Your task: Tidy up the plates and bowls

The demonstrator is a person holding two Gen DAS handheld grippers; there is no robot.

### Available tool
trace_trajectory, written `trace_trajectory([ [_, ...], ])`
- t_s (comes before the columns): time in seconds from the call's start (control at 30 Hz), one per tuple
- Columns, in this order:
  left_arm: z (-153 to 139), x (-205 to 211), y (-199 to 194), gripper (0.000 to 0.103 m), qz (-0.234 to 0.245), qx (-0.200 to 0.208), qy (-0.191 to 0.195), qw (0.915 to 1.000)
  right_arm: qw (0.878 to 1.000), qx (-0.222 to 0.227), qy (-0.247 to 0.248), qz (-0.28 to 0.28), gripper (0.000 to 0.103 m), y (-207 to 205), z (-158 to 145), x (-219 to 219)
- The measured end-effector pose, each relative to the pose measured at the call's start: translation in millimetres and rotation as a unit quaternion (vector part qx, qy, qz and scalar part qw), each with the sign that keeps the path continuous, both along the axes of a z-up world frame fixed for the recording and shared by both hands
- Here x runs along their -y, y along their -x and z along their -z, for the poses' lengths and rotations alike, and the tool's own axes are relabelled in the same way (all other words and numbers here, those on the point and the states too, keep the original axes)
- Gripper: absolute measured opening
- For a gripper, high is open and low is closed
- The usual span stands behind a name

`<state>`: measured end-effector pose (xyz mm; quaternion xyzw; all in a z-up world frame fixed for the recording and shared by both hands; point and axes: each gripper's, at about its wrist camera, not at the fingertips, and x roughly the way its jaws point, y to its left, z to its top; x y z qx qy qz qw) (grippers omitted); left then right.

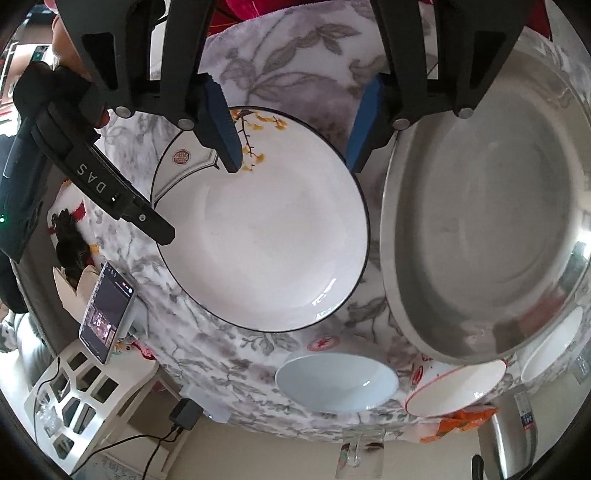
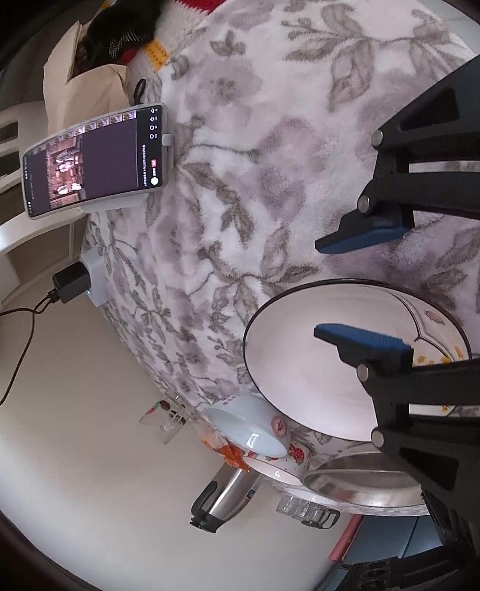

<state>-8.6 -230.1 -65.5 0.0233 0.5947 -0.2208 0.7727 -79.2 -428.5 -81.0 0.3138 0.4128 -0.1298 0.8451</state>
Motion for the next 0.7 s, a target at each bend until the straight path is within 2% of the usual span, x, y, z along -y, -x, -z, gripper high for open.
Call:
trace_trajectory([
  [0.37,4,0,-4,0.057,-0.014,0.009,-0.021,0.9996,0.999,-0.009,0.015,-0.029,0.031,-13,8,4],
  [0.7,4,-8,-5,0.043,-0.042,0.006,-0.014,0.999,0.999,-0.012,0.024,-0.043,0.03,-22,11,5],
])
